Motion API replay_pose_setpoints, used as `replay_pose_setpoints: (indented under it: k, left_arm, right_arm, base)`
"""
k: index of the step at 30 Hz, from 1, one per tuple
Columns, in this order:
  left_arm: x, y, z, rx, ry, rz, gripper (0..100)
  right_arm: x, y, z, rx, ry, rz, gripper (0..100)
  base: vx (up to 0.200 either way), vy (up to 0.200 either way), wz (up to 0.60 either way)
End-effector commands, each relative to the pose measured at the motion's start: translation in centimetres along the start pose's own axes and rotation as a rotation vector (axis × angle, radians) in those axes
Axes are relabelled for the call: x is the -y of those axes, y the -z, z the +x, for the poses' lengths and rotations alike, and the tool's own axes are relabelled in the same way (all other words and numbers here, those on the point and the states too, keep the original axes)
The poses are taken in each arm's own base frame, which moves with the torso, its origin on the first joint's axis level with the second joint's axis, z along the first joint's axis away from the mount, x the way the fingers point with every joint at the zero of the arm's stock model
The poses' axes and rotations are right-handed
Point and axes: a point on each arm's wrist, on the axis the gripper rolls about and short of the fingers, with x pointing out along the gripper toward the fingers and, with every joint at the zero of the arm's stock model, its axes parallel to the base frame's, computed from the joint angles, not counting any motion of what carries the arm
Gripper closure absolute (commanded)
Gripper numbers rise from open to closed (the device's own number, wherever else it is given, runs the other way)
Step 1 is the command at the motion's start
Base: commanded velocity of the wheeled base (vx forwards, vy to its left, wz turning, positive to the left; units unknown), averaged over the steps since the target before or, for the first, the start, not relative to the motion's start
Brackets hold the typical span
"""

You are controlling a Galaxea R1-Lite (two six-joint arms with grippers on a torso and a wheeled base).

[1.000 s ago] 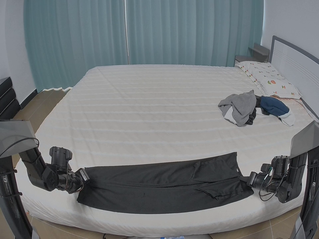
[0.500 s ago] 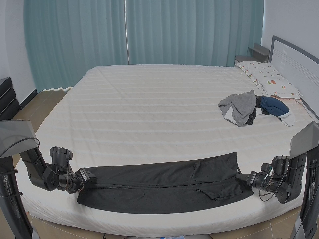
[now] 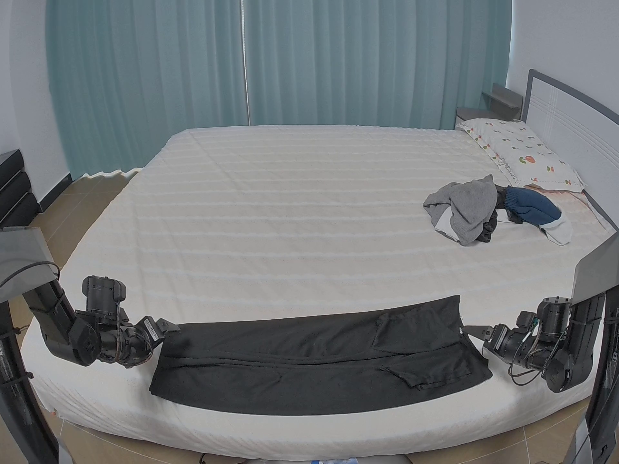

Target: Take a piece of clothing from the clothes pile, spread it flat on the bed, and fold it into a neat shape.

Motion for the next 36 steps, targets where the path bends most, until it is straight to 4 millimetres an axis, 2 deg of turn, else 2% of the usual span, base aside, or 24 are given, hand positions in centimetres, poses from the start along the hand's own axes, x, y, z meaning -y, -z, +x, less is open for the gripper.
replay_pose_setpoints:
  k: [1,8,11,20,36]
  left_arm:
    - [0.7,-1.1,-0.9,0.003,0.101,0.078,0]
    - [-0.5,-0.8,0.6,-0.063,0.096,0.319,0]
    - [-0.9,-0.6,1.3,-0.093,0.104,0.369,0]
    - [-1.4,-0.3,2.3,-0.126,0.119,0.411,0]
    - [-2.2,0.6,2.3,-0.16,0.141,0.507,0]
  right_arm:
    - [-0.5,-0.7,-0.5,0.036,-0.018,-0.007,0]
    - [-0.5,-0.6,-0.5,0.031,-0.02,-0.005,0]
    - [-0.6,-0.5,-0.6,0.023,-0.02,-0.004,0]
    - [-0.8,-0.4,-0.8,0.012,-0.041,-0.005,0]
    - [-1.0,-0.2,-0.9,0.001,-0.044,-0.007,0]
  base:
    - [0.0,0.0,0.0]
    - [0.0,0.0,0.0]
    - [0.0,0.0,0.0]
    - [0.0,0.0,0.0]
    - [0.0,0.0,0.0]
